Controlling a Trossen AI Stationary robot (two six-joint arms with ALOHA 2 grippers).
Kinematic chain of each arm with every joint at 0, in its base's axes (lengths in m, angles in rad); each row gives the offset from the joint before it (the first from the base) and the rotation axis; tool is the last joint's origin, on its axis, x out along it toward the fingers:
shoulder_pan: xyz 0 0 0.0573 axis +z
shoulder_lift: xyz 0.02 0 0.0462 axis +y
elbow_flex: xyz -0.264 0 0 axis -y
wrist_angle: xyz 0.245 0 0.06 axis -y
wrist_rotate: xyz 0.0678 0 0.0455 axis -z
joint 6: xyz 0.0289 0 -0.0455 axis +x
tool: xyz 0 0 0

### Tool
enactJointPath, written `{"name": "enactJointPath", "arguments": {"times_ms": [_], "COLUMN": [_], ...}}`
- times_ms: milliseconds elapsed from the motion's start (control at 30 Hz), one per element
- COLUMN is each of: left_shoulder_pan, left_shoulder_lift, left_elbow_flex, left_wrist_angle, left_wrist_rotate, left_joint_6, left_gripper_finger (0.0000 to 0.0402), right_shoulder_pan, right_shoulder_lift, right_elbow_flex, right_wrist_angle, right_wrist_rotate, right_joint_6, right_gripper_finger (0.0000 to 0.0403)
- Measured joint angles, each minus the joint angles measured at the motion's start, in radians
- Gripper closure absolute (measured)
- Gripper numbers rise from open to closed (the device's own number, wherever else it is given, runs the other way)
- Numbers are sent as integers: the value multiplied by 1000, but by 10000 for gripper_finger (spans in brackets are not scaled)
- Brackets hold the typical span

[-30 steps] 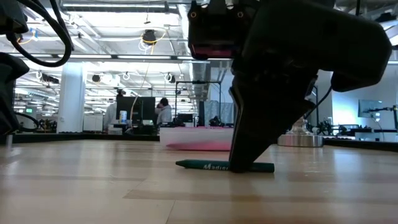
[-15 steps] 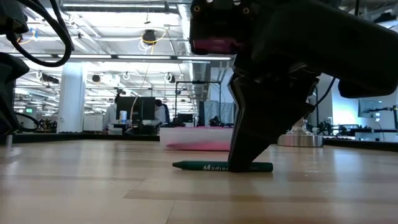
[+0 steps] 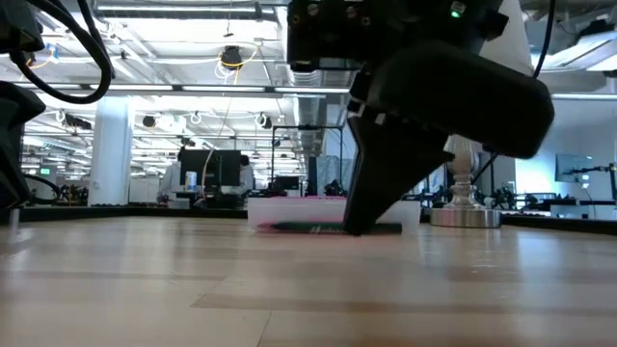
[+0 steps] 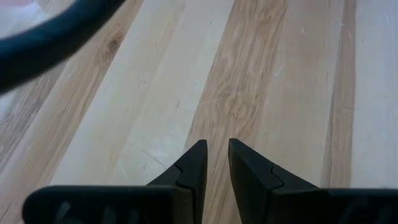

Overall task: Pick & place school supplies into a supply box
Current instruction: Put the green crayon into the supply box

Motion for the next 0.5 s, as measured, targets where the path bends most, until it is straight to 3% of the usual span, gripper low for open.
{"name": "enactJointPath", "arguments": {"times_ms": [233,500], "left_shoulder_pan": [0,0], "left_shoulder_lift": [0,0], "left_elbow_flex": [0,0], "left_wrist_angle": [0,0], "left_wrist_rotate": [0,0], "left_joint_6": [0,0], "left_gripper_finger": [340,340], "right_shoulder_pan": [-41,-148], "right_shoulder_lift": [-2,-3], "right_elbow_flex": [64,96], "right_wrist_angle": [-184,-236], "right_wrist_rotate": [139,249], "right_joint_6": [0,-61], "right_gripper_finger": [400,400]}}
